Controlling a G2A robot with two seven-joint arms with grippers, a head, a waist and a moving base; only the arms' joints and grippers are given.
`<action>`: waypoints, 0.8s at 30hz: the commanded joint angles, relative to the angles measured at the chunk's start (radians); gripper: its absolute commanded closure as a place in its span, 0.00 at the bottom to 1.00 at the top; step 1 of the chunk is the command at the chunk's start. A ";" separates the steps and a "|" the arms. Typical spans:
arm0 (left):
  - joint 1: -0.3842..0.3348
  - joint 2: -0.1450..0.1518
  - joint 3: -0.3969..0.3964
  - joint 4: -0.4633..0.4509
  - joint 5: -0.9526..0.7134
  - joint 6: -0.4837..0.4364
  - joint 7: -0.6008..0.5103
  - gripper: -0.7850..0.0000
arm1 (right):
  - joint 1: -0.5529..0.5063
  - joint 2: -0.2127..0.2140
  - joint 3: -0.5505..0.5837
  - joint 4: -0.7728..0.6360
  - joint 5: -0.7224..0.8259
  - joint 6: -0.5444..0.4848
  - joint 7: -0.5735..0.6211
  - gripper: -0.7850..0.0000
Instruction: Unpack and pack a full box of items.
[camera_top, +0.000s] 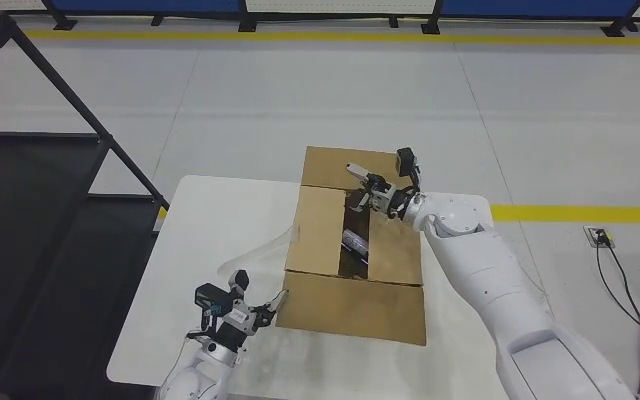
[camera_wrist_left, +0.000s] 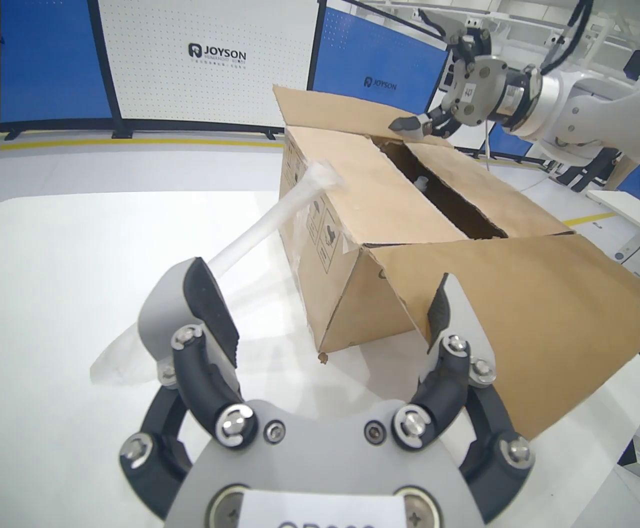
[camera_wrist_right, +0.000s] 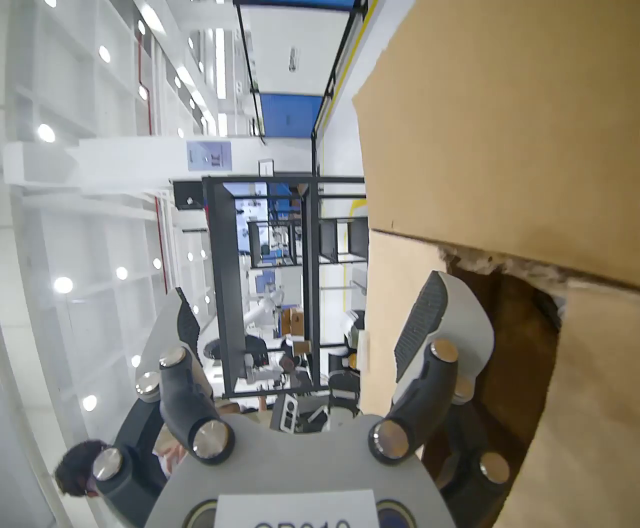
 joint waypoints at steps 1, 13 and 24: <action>0.008 0.002 -0.015 -0.009 -0.019 -0.005 0.010 0.00 | 0.000 0.006 -0.002 -0.008 -0.020 0.004 0.064 0.00; 0.032 0.012 -0.085 -0.026 -0.088 -0.049 0.000 0.00 | -0.009 0.011 0.000 -0.023 -0.035 0.014 0.054 0.00; 0.031 0.014 -0.085 -0.027 -0.087 -0.051 0.001 0.00 | -0.071 0.021 -0.024 -0.158 -0.156 0.136 -0.030 0.00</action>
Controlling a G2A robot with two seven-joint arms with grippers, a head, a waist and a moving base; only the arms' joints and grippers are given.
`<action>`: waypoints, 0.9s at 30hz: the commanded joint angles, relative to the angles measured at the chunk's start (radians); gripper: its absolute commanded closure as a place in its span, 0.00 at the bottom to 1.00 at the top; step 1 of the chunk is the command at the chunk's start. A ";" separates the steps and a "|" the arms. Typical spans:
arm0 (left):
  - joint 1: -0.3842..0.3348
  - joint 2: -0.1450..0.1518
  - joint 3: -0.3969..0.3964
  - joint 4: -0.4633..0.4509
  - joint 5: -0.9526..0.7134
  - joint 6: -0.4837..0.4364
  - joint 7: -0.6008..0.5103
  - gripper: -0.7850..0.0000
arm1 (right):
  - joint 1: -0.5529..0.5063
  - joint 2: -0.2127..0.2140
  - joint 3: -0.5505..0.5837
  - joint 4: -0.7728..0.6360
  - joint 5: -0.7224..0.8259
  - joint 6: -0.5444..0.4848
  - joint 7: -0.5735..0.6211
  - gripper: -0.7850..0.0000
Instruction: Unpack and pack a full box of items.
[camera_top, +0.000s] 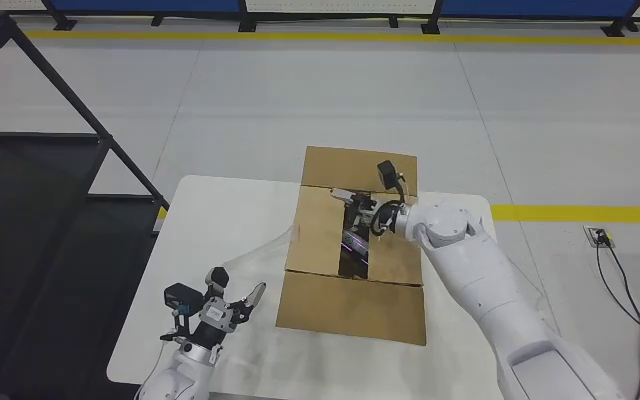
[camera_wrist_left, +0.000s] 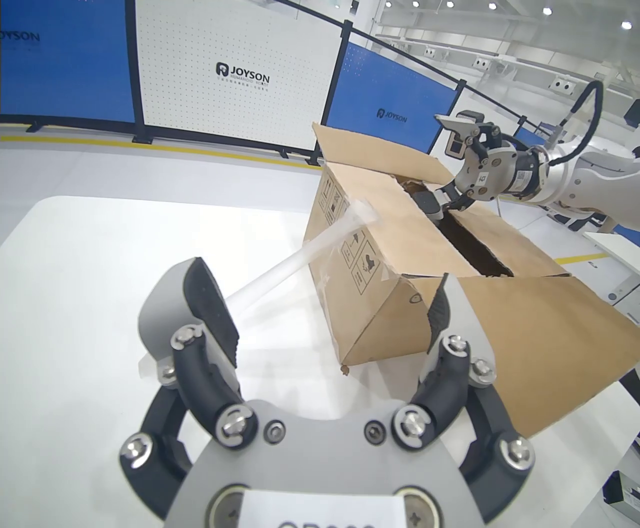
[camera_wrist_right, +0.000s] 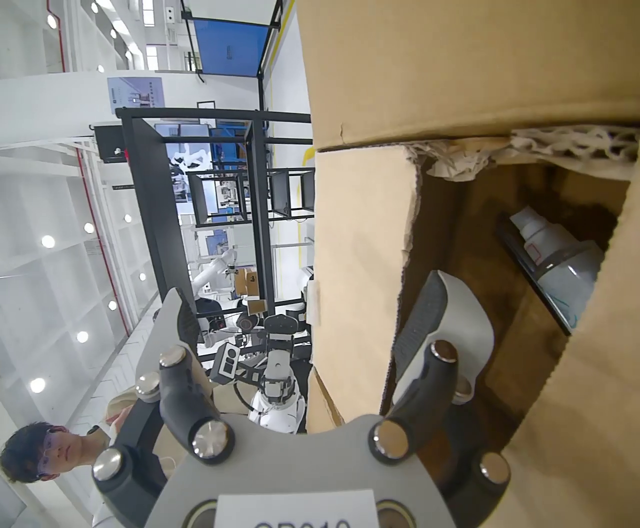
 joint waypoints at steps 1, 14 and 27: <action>0.000 0.000 0.001 0.000 0.001 0.000 0.000 0.00 | -0.007 0.001 0.002 -0.015 -0.003 0.015 0.004 0.00; 0.006 0.003 0.012 -0.023 0.030 0.000 -0.007 0.00 | -0.027 0.003 0.046 -0.062 0.076 0.014 0.063 0.00; -0.018 0.004 0.052 -0.077 0.147 0.049 -0.034 0.00 | -0.035 -0.050 0.015 -0.150 0.147 0.018 -0.091 0.00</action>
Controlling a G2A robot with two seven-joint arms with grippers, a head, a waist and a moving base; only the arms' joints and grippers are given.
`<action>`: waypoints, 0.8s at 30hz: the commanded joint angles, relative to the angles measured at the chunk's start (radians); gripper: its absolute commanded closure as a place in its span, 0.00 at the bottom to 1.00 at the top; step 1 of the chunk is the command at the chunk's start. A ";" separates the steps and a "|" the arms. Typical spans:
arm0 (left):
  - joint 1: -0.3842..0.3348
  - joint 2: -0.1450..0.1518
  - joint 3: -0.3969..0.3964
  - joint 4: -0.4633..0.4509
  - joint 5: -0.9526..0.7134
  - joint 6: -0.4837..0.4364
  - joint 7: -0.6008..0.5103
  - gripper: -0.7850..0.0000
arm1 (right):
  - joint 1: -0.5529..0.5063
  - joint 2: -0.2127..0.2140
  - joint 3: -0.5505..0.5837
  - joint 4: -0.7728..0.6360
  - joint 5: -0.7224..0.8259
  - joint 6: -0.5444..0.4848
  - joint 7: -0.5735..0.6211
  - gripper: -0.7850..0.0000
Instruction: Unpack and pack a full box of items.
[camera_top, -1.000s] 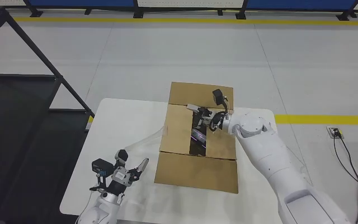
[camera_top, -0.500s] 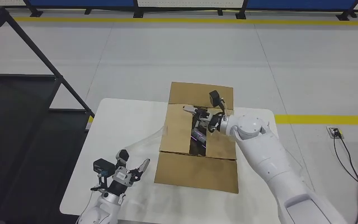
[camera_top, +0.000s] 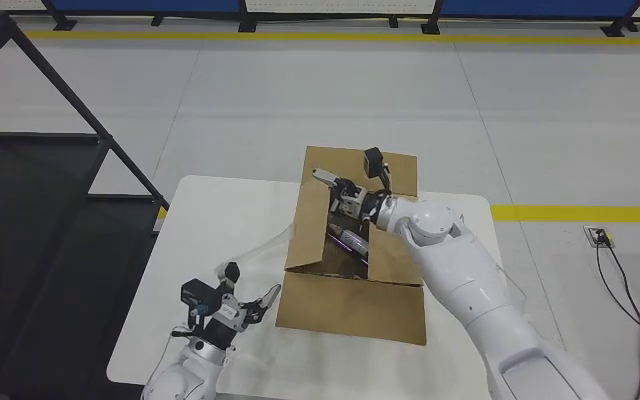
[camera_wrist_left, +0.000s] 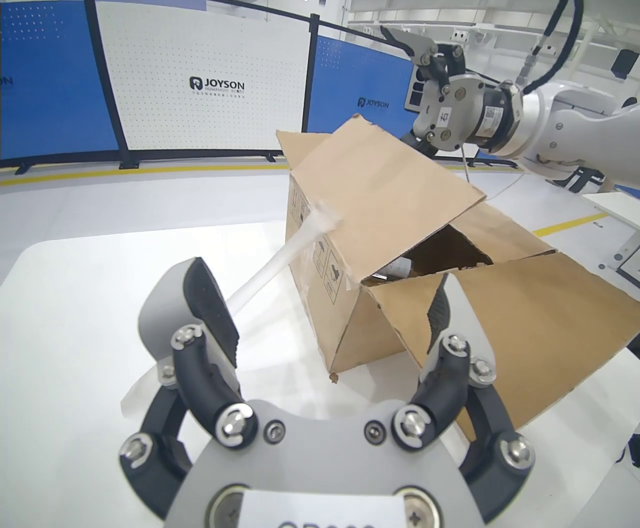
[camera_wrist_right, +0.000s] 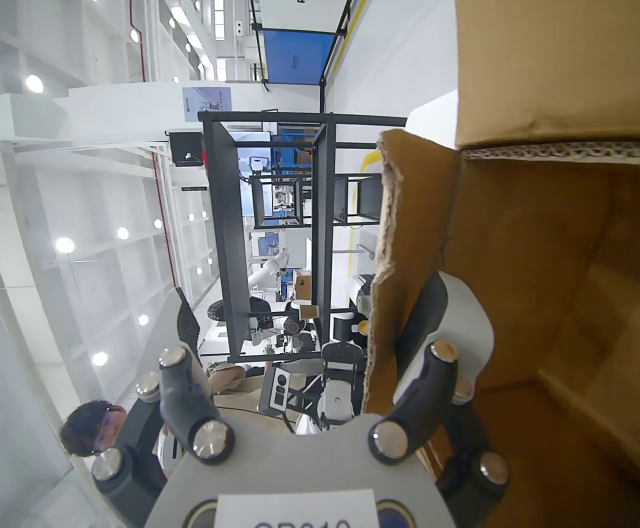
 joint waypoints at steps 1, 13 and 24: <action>-0.012 -0.002 0.013 -0.004 0.014 0.017 -0.005 0.00 | 0.002 -0.009 -0.010 -0.008 -0.003 -0.004 -0.026 0.00; -0.123 -0.014 0.084 0.024 0.052 0.103 -0.062 0.00 | 0.014 -0.053 -0.037 0.013 0.036 -0.049 -0.073 0.00; -0.187 -0.028 0.096 0.041 -0.020 0.177 -0.069 0.00 | 0.033 -0.076 -0.036 0.073 0.072 -0.091 0.005 0.00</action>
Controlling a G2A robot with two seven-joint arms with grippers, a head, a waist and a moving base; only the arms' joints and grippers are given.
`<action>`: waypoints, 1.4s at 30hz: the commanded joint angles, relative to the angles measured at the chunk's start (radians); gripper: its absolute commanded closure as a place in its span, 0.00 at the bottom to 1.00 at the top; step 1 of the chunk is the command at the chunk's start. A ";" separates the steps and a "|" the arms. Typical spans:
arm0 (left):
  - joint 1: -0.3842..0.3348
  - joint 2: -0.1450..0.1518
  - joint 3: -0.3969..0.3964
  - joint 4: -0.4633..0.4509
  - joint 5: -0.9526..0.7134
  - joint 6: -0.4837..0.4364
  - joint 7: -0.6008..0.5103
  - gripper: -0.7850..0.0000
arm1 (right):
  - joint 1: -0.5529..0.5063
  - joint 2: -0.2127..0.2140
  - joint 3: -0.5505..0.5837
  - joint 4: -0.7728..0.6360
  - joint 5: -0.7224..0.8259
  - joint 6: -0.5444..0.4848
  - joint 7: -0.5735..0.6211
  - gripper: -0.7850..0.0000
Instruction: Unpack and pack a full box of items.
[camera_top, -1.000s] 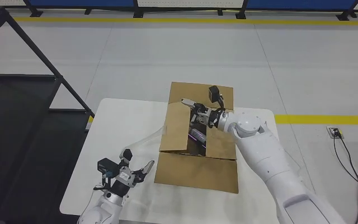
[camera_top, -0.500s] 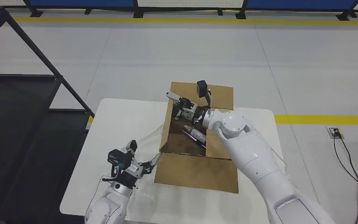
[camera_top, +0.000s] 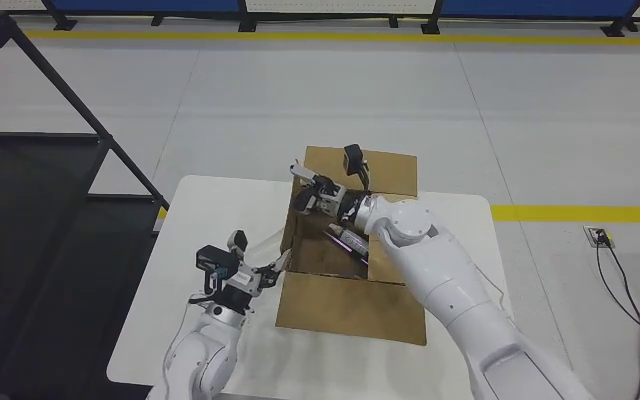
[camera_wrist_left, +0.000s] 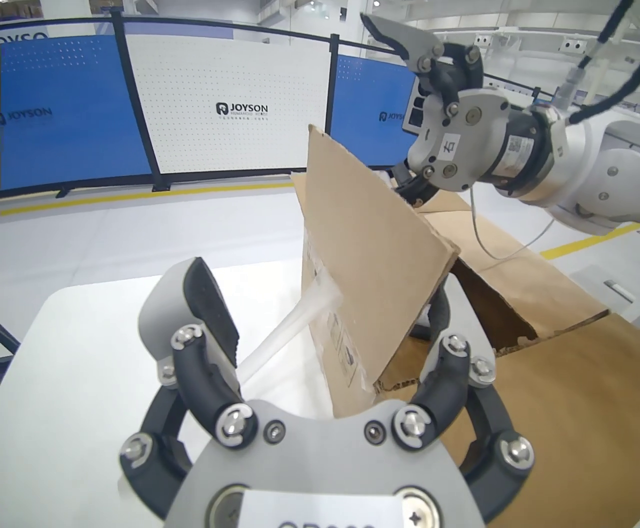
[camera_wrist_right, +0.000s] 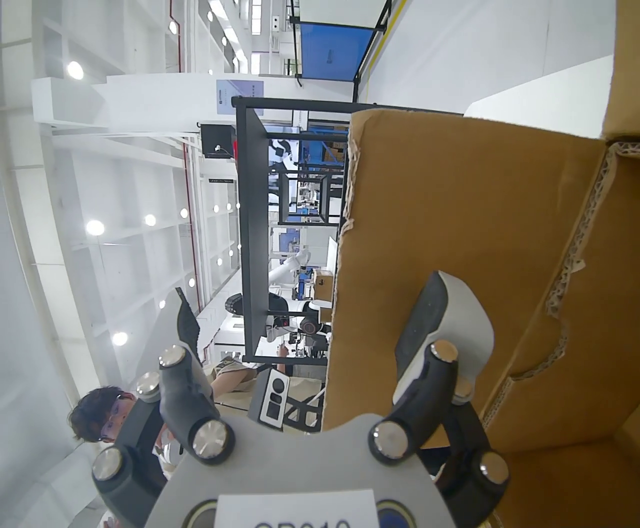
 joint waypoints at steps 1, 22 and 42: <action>-0.006 -0.001 -0.004 0.000 -0.011 0.010 -0.001 0.00 | 0.004 -0.002 0.004 0.011 0.005 -0.007 0.019 0.00; 0.057 0.012 -0.147 0.108 -0.088 0.002 0.030 0.00 | -0.124 0.092 0.173 -0.167 -0.120 -0.110 0.000 0.00; 0.023 0.009 -0.142 0.251 -0.115 -0.005 0.023 0.00 | -0.397 0.184 0.371 -0.584 -0.201 0.008 -0.021 0.00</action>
